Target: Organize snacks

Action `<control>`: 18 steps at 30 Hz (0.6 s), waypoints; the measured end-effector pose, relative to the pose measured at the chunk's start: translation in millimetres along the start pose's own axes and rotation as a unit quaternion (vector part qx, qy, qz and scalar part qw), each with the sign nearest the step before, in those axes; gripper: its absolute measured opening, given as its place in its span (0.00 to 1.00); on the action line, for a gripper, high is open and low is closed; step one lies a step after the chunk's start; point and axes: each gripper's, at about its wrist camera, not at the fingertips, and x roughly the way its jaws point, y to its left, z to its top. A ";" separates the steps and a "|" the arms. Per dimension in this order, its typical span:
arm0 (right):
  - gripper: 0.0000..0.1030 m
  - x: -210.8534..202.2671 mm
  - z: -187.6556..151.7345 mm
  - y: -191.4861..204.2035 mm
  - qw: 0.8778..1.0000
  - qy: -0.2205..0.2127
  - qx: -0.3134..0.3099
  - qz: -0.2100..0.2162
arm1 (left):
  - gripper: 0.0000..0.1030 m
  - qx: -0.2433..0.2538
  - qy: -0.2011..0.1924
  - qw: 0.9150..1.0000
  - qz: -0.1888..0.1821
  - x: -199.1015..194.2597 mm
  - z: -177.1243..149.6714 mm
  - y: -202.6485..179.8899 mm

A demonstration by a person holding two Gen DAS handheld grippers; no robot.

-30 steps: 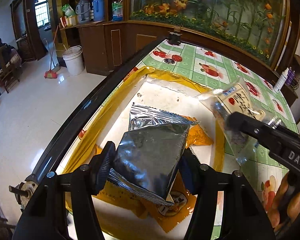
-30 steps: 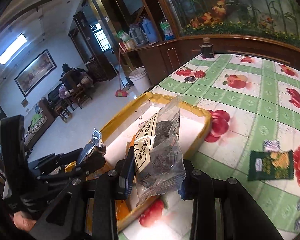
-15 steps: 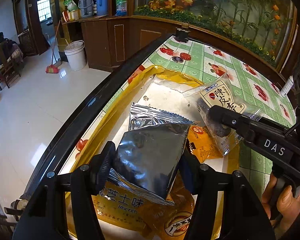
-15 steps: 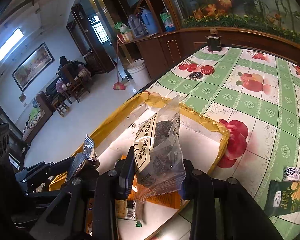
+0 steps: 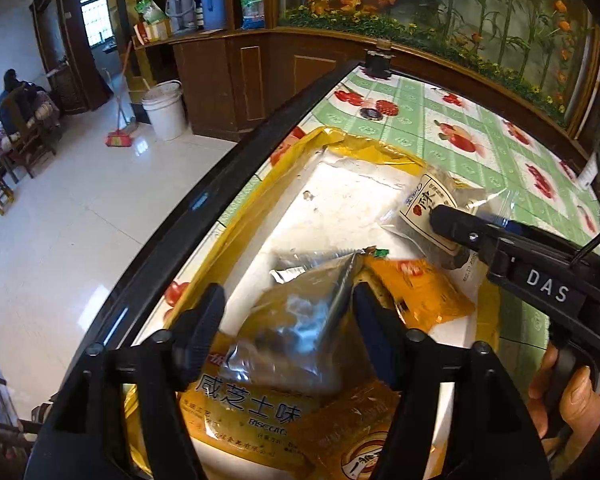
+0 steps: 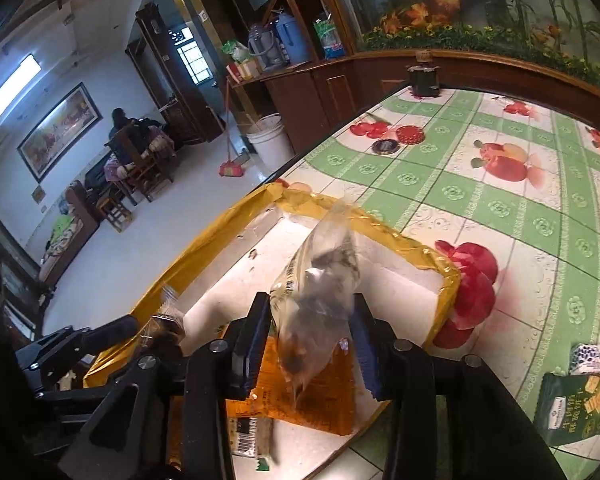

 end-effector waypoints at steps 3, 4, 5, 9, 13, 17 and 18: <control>0.63 -9.0 -2.4 -3.8 1.000 -0.009 0.008 -0.008 | 0.73 -0.007 -0.006 1.000 0.001 -4.0 -0.8 4.3; 0.63 -14.0 -3.3 -5.6 1.000 -0.013 0.010 -0.008 | 0.73 -0.012 -0.007 1.000 -0.001 -5.4 -0.9 6.1; 0.63 -18.6 -4.1 -7.5 1.000 -0.017 0.013 -0.008 | 0.73 -0.016 -0.009 1.000 -0.003 -7.7 -1.3 8.0; 0.66 -39.8 -8.5 -12.7 0.999 -0.031 0.023 -0.004 | 0.73 -0.023 -0.020 1.000 -0.008 -18.6 -2.2 8.7; 0.67 -61.5 -15.4 -13.5 0.999 -0.046 0.028 0.002 | 0.76 -0.021 -0.044 0.999 -0.010 -35.4 -3.7 4.4; 0.67 -80.9 -23.4 -11.3 0.998 -0.056 0.024 0.003 | 0.76 -0.017 -0.056 0.998 -0.012 -47.5 -6.0 -1.1; 0.67 -86.4 -25.7 -11.4 0.998 -0.059 0.024 0.003 | 0.76 -0.014 -0.059 0.998 -0.012 -50.4 -6.5 -3.3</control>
